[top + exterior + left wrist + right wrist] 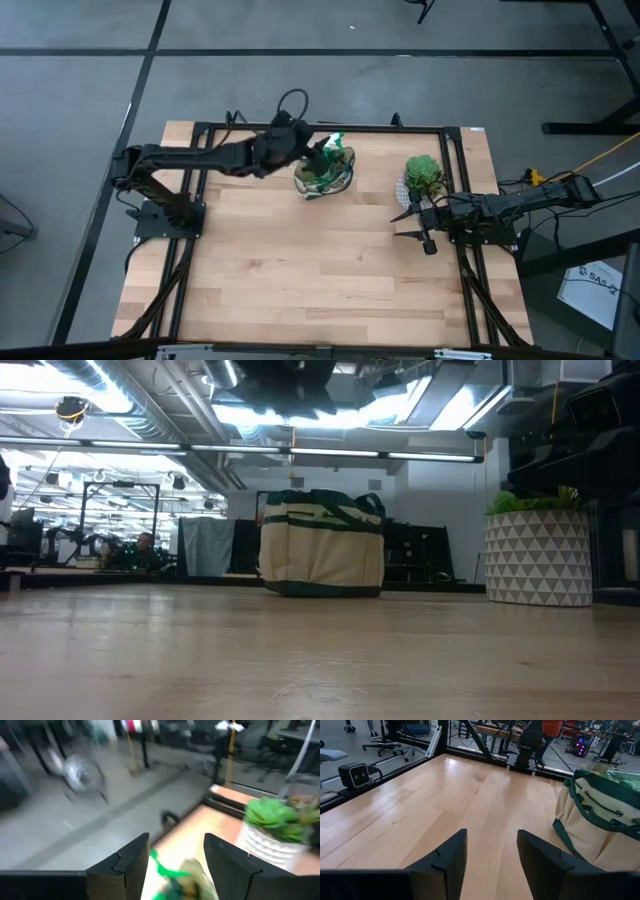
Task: Pick & Place Garden tools in Gardening bag
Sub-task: Put the spray bottle into the gardening bag
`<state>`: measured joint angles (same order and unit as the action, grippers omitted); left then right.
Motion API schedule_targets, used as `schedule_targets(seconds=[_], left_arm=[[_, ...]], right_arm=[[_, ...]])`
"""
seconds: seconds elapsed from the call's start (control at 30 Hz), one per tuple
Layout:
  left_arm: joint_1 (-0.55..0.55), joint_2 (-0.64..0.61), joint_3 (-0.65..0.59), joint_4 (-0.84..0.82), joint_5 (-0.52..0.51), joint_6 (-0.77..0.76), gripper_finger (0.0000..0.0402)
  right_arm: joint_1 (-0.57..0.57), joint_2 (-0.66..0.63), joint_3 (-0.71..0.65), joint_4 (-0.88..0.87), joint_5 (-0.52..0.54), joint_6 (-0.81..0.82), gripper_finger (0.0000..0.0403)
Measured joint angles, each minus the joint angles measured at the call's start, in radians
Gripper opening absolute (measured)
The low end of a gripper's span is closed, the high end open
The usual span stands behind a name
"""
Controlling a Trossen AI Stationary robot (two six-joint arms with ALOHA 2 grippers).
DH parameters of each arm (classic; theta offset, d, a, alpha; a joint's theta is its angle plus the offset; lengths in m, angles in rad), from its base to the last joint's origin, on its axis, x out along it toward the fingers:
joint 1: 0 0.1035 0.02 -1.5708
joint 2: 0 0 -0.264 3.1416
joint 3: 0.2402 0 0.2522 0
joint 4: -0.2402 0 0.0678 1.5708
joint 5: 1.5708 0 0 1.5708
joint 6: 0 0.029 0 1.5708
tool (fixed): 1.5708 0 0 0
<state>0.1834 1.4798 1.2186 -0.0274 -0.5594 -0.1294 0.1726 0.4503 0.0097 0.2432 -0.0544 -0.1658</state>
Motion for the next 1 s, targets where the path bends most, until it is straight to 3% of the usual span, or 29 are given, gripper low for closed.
schedule_targets(seconds=[0.13, 0.5, 0.67, 1.0], left_arm=[[0.1, 0.038, 0.0, -0.063, 0.2, -0.2, 0.0192], [0.305, 0.092, 0.0, -0.13, 0.503, -0.443, 0.0194], [0.338, 0.126, -0.001, -0.208, 0.563, -0.489, 0.0195], [0.321, 0.229, 0.0, -0.206, 0.682, -0.49, 0.0196]], right_arm=[[0.0, 0.0, 0.0, 0.0, 0.0, 0.0, 0.0176], [0.0, 0.0, 0.0, 0.0, 0.0, 0.0, 0.0176], [0.0, 0.0, 0.0, 0.0, 0.0, 0.0, 0.0176], [0.0, 0.0, 0.0, 0.0, 0.0, 0.0, 0.0176]])
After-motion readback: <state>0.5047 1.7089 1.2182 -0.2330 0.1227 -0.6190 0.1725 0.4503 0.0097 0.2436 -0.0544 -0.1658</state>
